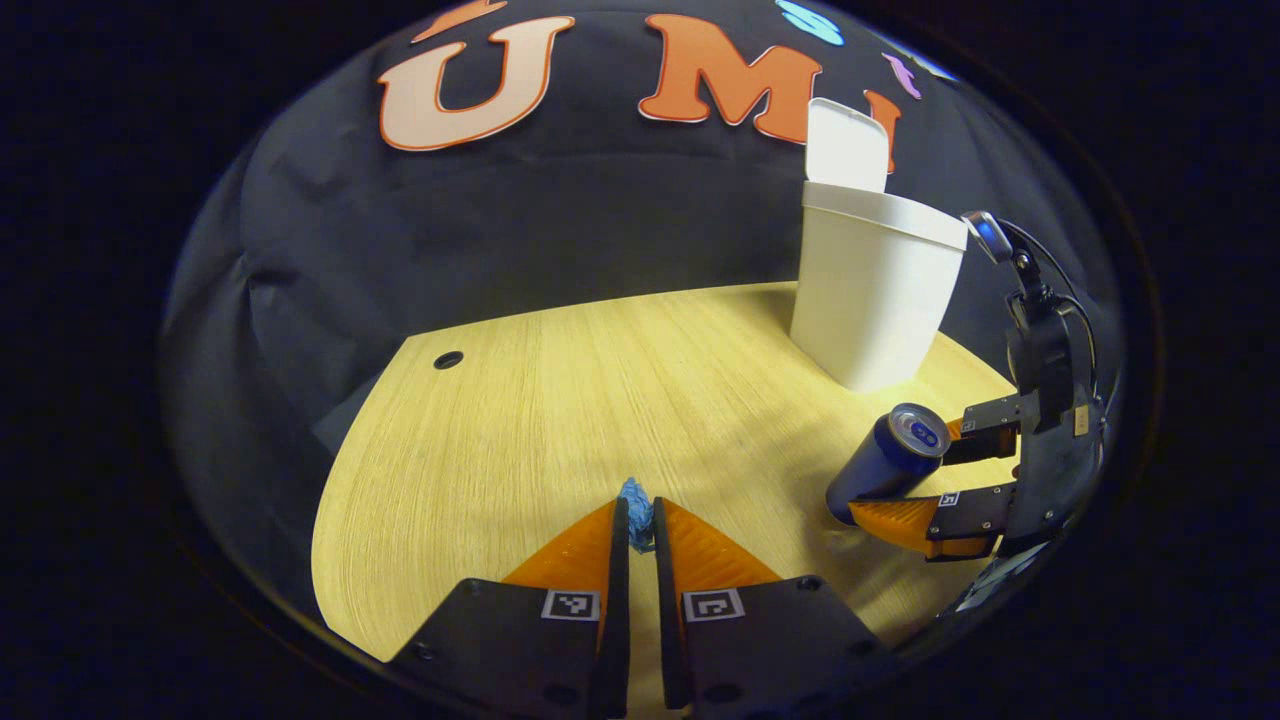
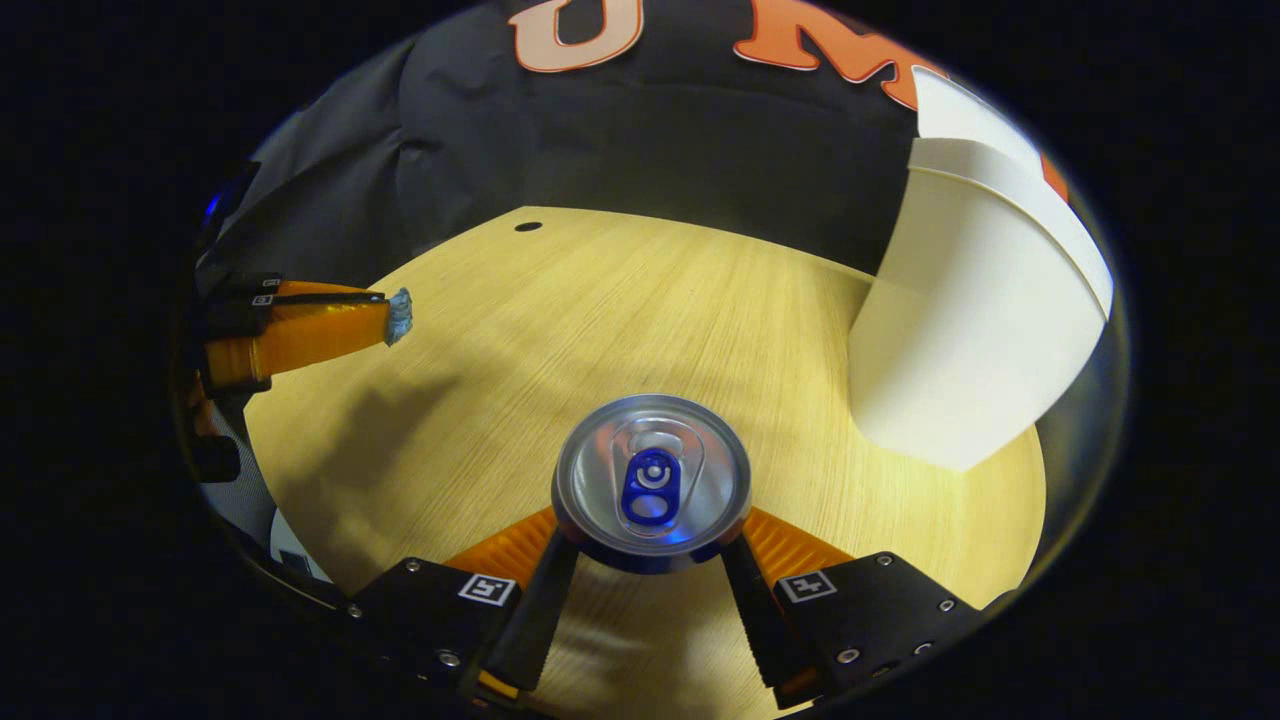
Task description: Press the lid of the desktop garbage bin to open it, pick up the crumpled paper on the desktop and throw it into the bin, then pick up the pop can on the desktop and drop it into the bin, and finally close the garbage bin lid.
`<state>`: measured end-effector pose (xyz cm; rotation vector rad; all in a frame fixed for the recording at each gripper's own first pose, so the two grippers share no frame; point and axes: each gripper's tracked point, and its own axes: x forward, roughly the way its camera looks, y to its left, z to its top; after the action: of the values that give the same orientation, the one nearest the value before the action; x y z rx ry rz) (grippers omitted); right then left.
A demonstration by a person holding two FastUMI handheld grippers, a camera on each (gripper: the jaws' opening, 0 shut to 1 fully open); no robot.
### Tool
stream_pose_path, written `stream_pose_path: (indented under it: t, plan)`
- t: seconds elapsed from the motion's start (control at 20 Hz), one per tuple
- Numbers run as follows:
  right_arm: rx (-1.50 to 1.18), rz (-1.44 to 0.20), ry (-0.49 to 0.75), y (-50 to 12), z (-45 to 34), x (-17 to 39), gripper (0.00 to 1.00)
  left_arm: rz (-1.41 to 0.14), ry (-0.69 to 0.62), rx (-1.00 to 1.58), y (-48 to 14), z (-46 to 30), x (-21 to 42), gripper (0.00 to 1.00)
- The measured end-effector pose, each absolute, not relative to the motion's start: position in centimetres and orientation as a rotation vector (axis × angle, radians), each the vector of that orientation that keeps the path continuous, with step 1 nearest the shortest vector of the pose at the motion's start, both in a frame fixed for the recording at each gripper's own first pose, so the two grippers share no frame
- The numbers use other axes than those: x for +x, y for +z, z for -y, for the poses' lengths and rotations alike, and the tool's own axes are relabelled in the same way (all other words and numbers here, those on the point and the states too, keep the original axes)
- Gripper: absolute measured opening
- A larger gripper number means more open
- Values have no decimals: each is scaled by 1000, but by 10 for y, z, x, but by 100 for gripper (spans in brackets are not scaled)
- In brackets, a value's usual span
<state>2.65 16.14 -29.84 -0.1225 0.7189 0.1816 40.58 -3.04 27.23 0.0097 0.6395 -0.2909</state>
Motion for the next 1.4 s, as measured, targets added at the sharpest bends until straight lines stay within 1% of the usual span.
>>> stream_pose_path:
  t: [0.15,0.4,0.6,0.8,0.9,1.0,1.1,1.4]
  plan:
    - [-96,-732,125,-298,-161,26,80,-609,-344,18,285,58,417,16]
    - [-70,-725,67,-301,-159,29,80,-554,-398,3,301,53,391,17]
    - [-55,-714,48,-300,-159,30,80,-512,-424,17,329,99,424,17]
    - [-28,-700,37,-298,-159,30,80,-464,-428,33,362,134,434,17]
    - [-26,-693,29,-300,-158,30,80,-439,-438,23,381,154,442,18]
    - [-28,-681,17,-298,-158,30,80,-413,-450,18,397,174,455,17]
    - [-28,-667,-9,-304,-159,28,80,-401,-444,24,410,191,469,17]
    - [37,-655,-105,-305,-158,30,80,-360,-484,-21,445,242,489,16]
